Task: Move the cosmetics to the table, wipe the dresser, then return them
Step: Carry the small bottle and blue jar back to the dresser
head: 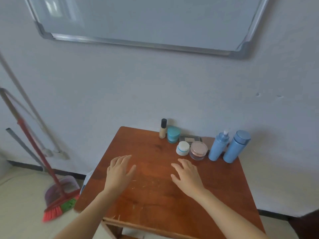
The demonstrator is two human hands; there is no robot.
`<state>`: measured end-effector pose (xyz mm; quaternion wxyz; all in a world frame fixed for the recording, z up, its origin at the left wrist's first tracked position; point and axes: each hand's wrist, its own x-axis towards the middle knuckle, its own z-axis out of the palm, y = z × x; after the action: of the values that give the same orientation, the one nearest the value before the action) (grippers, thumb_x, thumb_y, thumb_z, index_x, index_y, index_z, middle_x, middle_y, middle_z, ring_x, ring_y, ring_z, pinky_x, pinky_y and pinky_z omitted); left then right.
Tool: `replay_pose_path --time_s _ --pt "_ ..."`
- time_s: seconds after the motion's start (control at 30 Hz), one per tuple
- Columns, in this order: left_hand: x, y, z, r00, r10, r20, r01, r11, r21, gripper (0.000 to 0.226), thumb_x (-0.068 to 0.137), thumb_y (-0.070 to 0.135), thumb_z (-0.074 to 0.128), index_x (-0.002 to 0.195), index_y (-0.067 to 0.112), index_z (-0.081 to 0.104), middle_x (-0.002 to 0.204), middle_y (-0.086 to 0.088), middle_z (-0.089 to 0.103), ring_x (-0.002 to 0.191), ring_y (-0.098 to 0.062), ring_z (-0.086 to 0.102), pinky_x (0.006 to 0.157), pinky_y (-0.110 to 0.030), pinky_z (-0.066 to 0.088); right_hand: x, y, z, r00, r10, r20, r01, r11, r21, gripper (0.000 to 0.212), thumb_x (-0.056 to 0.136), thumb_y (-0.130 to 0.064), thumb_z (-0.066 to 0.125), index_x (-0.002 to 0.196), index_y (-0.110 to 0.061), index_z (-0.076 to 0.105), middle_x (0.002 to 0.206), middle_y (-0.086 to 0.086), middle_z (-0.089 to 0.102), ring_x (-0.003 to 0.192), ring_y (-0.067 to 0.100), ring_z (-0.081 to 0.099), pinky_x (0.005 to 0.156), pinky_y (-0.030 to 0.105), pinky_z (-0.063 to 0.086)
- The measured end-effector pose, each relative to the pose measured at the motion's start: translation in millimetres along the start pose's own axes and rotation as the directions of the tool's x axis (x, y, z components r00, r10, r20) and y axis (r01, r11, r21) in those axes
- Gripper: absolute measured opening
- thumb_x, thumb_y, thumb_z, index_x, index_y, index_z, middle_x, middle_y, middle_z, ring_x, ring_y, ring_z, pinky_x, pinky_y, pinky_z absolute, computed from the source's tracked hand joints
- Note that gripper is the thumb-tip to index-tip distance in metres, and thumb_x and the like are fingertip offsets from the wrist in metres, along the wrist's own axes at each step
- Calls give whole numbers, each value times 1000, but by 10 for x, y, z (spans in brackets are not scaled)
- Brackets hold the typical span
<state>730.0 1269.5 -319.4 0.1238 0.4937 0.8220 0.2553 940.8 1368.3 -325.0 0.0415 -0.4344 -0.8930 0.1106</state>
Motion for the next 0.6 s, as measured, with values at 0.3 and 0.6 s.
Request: replay_pose_path --time_s 0.3,0.6 --pt "696 -61 270 994 -46 98 48 999 -17 46 93 32 45 137 20 36 142 0 39 136 -19 22 109 -39 22 517 180 146 995 88 36 -90 995 50 44 95 -34 43 137 -24 38 146 2 31 136 18 25 110 35 23" --pt "1511 314 505 986 70 154 -45 986 -162 50 90 27 50 138 19 36 141 0 42 133 -20 29 107 -34 30 1291 317 -205 974 195 -119 -187 979 75 43 91 -30 52 131 -15 46 129 7 47 120 26 41 96 34 36"
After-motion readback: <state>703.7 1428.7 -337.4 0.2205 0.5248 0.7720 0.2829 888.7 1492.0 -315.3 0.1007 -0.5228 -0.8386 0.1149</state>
